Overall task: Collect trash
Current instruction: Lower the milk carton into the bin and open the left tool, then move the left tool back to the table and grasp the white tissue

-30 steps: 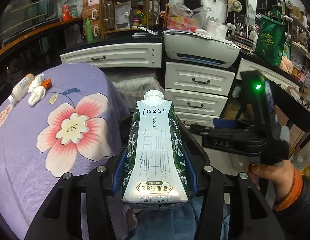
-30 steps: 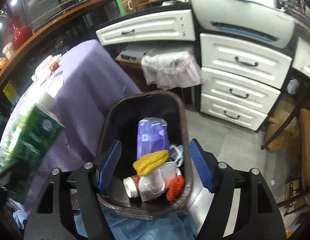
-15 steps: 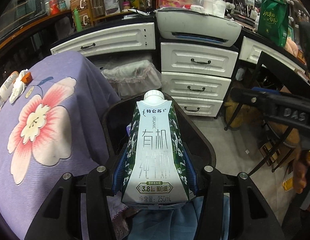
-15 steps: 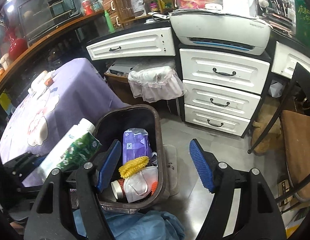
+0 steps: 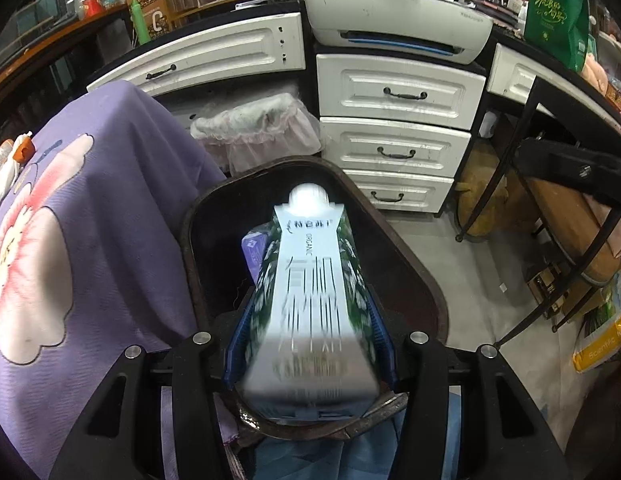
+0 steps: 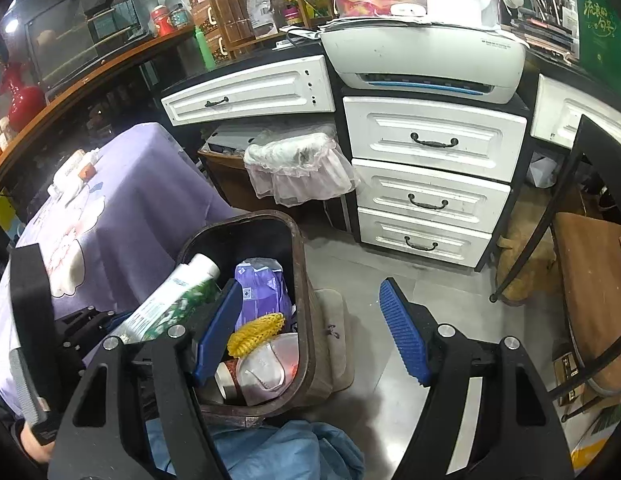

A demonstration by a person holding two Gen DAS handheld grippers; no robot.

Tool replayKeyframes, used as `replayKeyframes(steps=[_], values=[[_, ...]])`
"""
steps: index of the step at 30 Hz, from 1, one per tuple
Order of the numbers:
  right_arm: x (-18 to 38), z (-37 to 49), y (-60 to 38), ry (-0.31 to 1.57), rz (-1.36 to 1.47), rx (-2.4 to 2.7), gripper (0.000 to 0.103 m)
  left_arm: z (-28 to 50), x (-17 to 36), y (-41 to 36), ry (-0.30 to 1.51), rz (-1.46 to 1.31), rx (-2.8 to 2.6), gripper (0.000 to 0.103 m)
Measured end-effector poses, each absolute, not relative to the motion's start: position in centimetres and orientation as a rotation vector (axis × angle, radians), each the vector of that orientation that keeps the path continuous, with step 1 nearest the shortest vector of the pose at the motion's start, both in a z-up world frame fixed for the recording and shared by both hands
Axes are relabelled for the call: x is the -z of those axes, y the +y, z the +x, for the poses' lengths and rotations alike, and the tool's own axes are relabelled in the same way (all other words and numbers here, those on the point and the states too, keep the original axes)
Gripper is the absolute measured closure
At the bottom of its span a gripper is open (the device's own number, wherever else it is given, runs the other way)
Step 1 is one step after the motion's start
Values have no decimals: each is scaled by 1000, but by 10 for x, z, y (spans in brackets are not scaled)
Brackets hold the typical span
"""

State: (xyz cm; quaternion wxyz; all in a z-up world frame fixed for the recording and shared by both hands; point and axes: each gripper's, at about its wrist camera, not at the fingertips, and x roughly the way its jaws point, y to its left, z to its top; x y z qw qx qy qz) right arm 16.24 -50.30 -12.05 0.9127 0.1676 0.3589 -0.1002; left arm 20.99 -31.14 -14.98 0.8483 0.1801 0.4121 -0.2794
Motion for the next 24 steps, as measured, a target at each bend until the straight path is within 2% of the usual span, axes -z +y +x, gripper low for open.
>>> replayKeyframes(steps=[2,3,5,7,13,16,19,24], values=[[121,162,-504,742,350,208,32,211,152,-313,864,391,582,48],[121,162,-504,742,353,207,32,211,152,-314,860,394,580,39],[121,162,-504,739,354,207,31,210,150,-313,846,393,583,30],[119,161,-505,728,352,215,22,205,147,-312,830,393,597,23],[111,158,-505,708,353,219,19,189,132,-308,779,420,620,17],[108,158,-503,700,355,218,13,179,117,-298,745,403,635,14],[105,159,-499,695,352,206,12,171,102,-288,702,379,642,8],[96,164,-482,689,329,167,10,163,79,-265,636,367,622,6]])
